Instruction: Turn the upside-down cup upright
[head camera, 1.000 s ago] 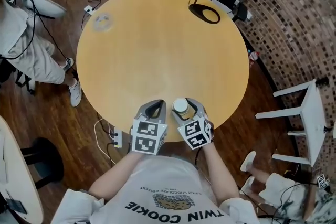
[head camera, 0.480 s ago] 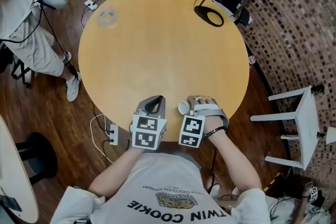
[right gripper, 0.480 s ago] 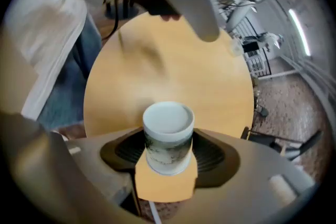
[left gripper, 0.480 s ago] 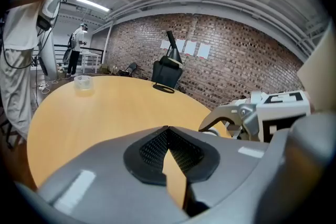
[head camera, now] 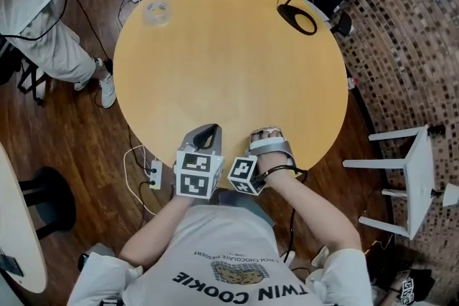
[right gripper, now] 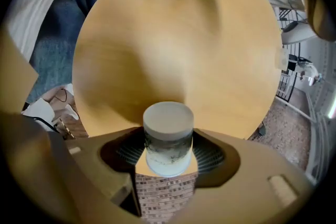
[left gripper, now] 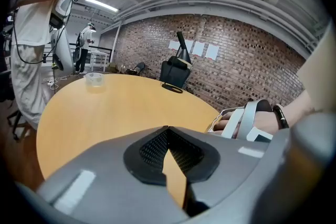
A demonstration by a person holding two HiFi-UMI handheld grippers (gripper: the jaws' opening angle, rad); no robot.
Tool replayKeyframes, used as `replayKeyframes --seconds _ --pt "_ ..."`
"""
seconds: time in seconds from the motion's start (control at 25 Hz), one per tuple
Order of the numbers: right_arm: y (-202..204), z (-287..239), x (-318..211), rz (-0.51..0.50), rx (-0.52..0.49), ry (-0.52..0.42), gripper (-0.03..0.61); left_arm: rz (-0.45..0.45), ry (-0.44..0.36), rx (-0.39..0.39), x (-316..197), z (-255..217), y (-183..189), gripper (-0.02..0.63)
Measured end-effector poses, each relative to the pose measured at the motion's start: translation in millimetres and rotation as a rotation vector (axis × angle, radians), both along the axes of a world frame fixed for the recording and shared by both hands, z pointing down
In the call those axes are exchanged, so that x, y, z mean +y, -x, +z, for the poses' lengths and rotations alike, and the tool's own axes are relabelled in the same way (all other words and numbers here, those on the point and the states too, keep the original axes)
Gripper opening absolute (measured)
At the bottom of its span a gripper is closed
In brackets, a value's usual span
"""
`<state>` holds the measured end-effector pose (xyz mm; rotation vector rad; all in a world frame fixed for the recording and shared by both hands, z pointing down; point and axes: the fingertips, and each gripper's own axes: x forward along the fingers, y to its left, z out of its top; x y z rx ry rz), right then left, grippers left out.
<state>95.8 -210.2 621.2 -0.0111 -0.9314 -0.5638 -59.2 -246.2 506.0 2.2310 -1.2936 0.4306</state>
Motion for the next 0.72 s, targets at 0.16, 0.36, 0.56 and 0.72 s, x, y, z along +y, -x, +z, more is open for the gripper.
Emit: replayKeyframes --seconds 0.16,0.36,0.56,0.72 --pt "1.0 6.5 -2.3 0.011 -0.010 0.002 0.285 -0.024 0.005 -0.005 -0.2 2.7 4.1 0.006" --pt "13.8 5.6 -2.0 -0.003 -0.119 -0.010 0.287 -0.030 -0.002 -0.015 -0.4 -1.2 2.7 0.005" --pt "19.3 2.8 -3.8 -0.001 -0.243 -0.026 0.295 -0.032 0.002 -0.009 -3.4 -1.4 -5.8 0.006" --pt "17.6 -2.6 -3.4 0.020 -0.304 -0.034 0.295 -0.022 0.011 -0.015 -1.6 0.9 -13.8 0.006"
